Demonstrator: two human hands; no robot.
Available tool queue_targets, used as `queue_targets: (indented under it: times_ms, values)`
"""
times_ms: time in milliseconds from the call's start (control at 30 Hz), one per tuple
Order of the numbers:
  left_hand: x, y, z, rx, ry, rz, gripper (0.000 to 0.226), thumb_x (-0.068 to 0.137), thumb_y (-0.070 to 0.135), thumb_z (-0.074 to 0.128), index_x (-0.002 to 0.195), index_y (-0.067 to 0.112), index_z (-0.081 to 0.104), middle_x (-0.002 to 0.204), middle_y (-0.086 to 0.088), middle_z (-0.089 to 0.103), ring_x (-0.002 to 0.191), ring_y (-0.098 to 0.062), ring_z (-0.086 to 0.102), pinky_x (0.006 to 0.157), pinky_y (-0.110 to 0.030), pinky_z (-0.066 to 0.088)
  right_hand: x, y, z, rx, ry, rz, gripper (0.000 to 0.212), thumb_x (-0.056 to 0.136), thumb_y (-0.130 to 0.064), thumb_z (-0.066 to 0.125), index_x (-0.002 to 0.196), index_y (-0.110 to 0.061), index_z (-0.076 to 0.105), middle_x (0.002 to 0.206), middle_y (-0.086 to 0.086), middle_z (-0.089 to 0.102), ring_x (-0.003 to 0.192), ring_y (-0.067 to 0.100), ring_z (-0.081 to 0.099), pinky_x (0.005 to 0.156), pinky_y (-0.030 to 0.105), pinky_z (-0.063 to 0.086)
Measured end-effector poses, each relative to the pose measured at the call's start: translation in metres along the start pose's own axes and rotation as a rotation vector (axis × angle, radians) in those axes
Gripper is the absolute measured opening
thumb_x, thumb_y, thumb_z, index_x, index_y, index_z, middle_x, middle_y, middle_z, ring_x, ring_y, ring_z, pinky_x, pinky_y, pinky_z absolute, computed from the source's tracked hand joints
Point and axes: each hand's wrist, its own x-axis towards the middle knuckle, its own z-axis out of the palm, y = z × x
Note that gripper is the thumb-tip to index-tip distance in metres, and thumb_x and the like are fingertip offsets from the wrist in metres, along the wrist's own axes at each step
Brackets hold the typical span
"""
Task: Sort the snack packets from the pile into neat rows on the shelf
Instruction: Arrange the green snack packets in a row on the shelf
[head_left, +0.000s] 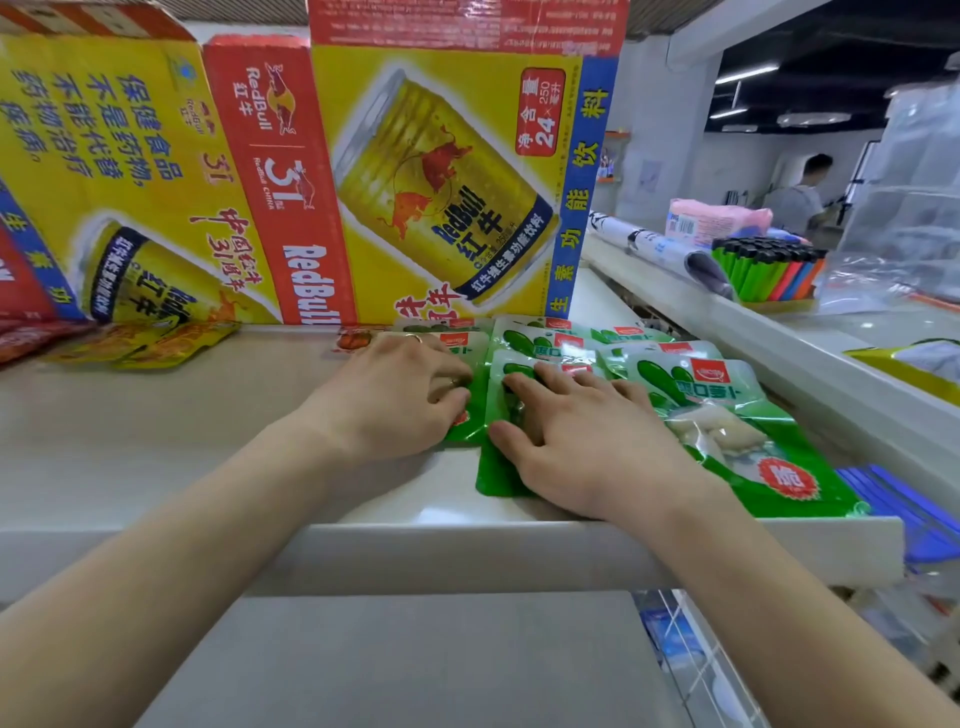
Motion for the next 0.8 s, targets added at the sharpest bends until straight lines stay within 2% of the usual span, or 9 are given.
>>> queue_targets:
  times_ms: [167, 267, 333, 433, 633, 800]
  values:
    - [0.002, -0.001, 0.001, 0.036, -0.029, -0.009, 0.032, 0.092, 0.04, 0.06, 0.121, 0.031, 0.069, 0.129, 0.01, 0.063, 0.115, -0.019, 0.057, 0.101, -0.038, 0.046, 0.001, -0.001, 0.002, -0.056, 0.021, -0.018, 0.057, 0.096, -0.062, 0.023, 0.145, -0.035, 0.033, 0.154, -0.001, 0.035, 0.138, 0.029, 0.036, 0.111, 0.049, 0.024]
    - [0.0, -0.001, -0.001, 0.014, -0.036, -0.008, 0.033, 0.093, 0.04, 0.06, 0.123, 0.029, 0.069, 0.13, 0.01, 0.063, 0.117, -0.018, 0.057, 0.101, -0.035, 0.044, 0.0, -0.001, 0.004, -0.044, 0.037, -0.01, 0.056, 0.096, -0.062, 0.023, 0.144, -0.035, 0.035, 0.153, -0.001, 0.037, 0.138, 0.03, 0.036, 0.112, 0.05, 0.021]
    - [-0.003, 0.003, -0.005, -0.034, -0.005, -0.004, 0.035, 0.094, 0.038, 0.06, 0.125, 0.025, 0.068, 0.132, 0.009, 0.061, 0.12, -0.016, 0.055, 0.102, -0.031, 0.041, -0.002, 0.0, 0.0, 0.005, 0.058, 0.002, 0.058, 0.096, -0.063, 0.022, 0.146, -0.036, 0.033, 0.157, -0.003, 0.031, 0.143, 0.027, 0.029, 0.116, 0.05, 0.015]
    - [-0.006, 0.014, -0.014, -0.114, 0.13, -0.012, 0.038, 0.093, 0.043, 0.056, 0.124, 0.023, 0.067, 0.131, 0.01, 0.058, 0.121, -0.016, 0.054, 0.103, -0.033, 0.043, -0.008, 0.001, -0.007, 0.09, 0.177, 0.006, 0.059, 0.097, -0.063, 0.022, 0.15, -0.037, 0.027, 0.162, -0.006, 0.021, 0.148, 0.023, 0.019, 0.119, 0.049, 0.011]
    - [-0.035, 0.045, -0.019, -0.063, 0.311, 0.094, 0.052, 0.089, 0.052, 0.041, 0.126, 0.022, 0.063, 0.132, 0.009, 0.056, 0.118, -0.021, 0.056, 0.093, -0.047, 0.05, -0.03, 0.0, -0.01, 0.205, 0.507, -0.04, 0.055, 0.095, -0.058, 0.031, 0.143, -0.034, 0.041, 0.156, -0.005, 0.036, 0.144, 0.016, 0.03, 0.116, 0.046, 0.023]
    - [-0.065, 0.052, -0.015, 0.047, 0.442, 0.076, 0.048, 0.092, 0.047, 0.047, 0.132, 0.023, 0.059, 0.143, 0.004, 0.05, 0.128, -0.023, 0.049, 0.097, -0.046, 0.045, -0.052, -0.007, -0.003, 0.256, 0.624, -0.092, 0.056, 0.093, -0.052, 0.039, 0.144, -0.03, 0.046, 0.155, -0.003, 0.038, 0.144, 0.015, 0.031, 0.116, 0.044, 0.022]
